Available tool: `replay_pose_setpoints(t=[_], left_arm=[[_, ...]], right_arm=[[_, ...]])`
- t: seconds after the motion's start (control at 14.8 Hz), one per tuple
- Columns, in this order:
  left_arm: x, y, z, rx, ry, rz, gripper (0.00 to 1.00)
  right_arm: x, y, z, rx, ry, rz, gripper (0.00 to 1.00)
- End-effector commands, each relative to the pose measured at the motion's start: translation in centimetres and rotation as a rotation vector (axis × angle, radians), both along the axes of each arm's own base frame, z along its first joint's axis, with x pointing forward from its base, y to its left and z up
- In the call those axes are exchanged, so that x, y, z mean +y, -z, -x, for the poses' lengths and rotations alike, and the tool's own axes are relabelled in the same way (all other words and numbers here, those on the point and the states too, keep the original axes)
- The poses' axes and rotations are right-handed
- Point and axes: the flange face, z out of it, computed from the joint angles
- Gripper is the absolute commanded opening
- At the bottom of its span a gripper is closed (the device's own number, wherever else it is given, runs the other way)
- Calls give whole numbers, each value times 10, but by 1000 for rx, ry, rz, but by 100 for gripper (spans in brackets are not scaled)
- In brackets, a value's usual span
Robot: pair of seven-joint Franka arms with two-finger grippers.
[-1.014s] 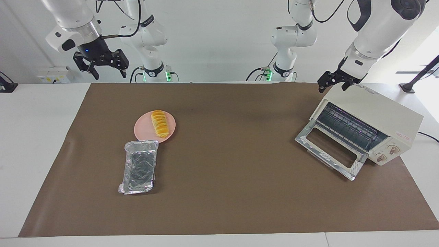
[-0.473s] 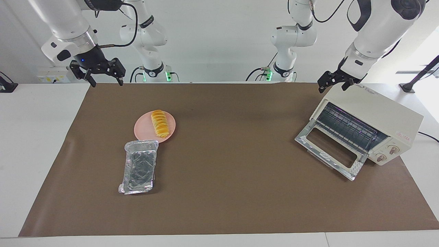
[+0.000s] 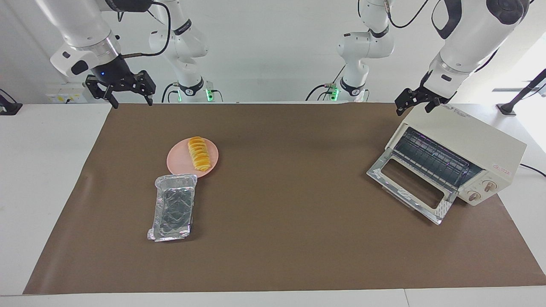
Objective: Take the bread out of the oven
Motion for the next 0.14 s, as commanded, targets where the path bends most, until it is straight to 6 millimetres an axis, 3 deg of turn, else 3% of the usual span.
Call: replay_pose_setpoints(t=[0.0, 0.07], left_arm=[[3, -2, 8, -4, -5, 13, 100], [3, -2, 8, -3, -6, 13, 100]], right_arm=[[-3, -5, 0, -13, -24, -1, 100], [-4, -5, 0, -13, -22, -1, 100]])
